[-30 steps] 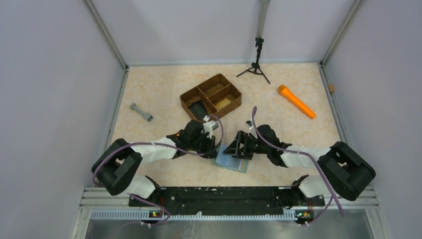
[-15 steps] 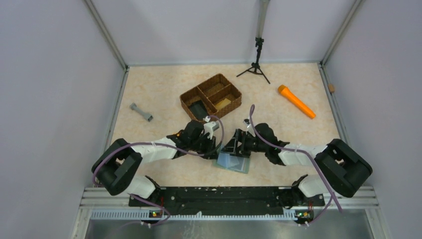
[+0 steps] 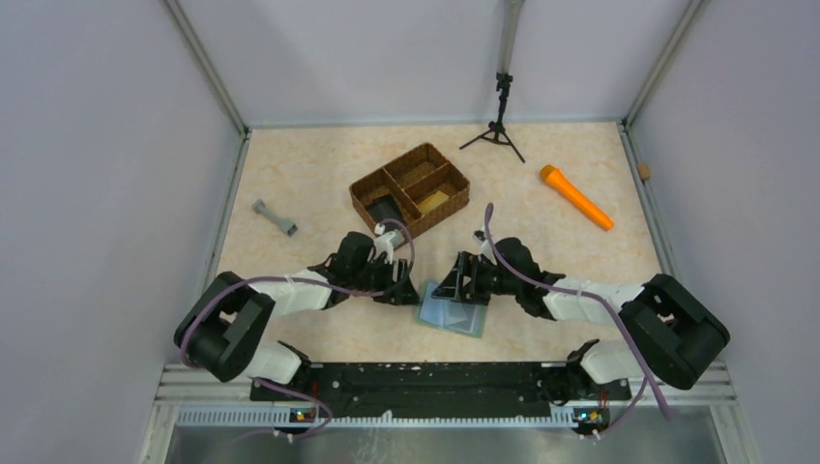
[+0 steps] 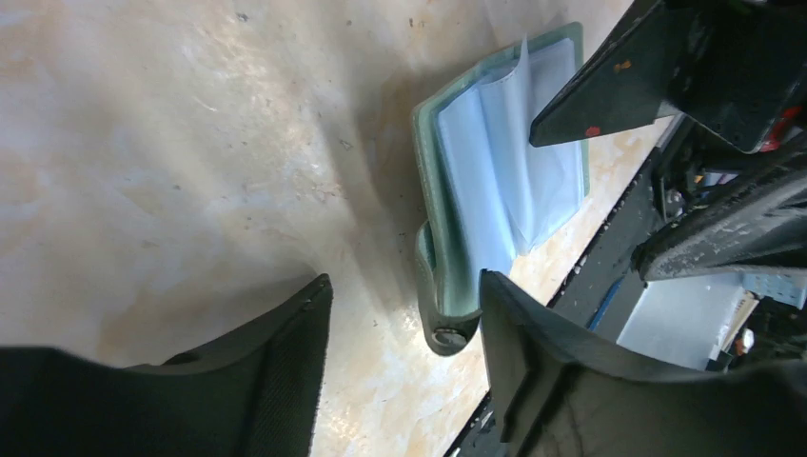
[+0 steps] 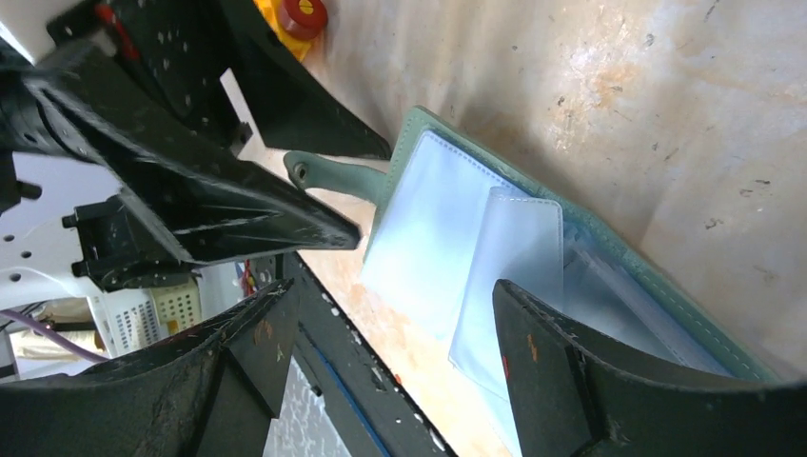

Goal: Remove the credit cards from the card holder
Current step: Open the card holder at the center of the board.

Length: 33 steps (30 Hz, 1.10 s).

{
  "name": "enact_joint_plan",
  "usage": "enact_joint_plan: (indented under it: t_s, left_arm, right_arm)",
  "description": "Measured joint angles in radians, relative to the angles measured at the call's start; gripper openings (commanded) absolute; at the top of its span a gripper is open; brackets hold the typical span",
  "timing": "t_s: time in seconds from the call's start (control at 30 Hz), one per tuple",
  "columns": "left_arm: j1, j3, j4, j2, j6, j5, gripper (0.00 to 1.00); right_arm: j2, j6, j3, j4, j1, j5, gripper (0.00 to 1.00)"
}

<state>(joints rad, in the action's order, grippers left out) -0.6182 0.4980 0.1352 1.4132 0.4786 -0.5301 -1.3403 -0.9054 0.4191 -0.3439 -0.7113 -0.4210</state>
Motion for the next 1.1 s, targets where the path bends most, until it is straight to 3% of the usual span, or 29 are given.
enact_joint_plan:
  t_s: [0.1,0.27,0.47,0.57,0.67,0.9,1.1]
  left_arm:
    - [0.059,-0.026,0.07,0.008,0.049,-0.101,0.75]
    - [0.061,-0.038,0.175,0.038,0.1,-0.215,0.72]
    - [0.059,-0.033,0.204,0.083,0.101,-0.268,0.37]
    - [0.054,-0.006,0.19,0.138,0.095,-0.277,0.12]
    - [0.05,0.019,0.165,0.165,0.081,-0.275,0.02]
    - [0.048,0.03,0.121,0.164,0.05,-0.246,0.0]
    - [0.048,0.03,0.113,0.164,0.043,-0.239,0.0]
  right_arm:
    - [-0.003,0.005,0.0,0.0,0.0,-0.003,0.75]
    - [0.001,0.005,-0.007,-0.008,0.0,-0.007,0.75]
    - [0.006,-0.003,-0.021,-0.024,0.0,-0.029,0.75]
    - [0.039,-0.003,-0.027,-0.022,0.0,-0.035,0.75]
    - [0.113,0.015,-0.029,0.016,0.001,-0.023,0.75]
    - [0.271,0.097,-0.028,0.187,0.03,0.046,0.77]
    - [0.299,0.14,-0.029,0.304,0.042,0.103,0.79]
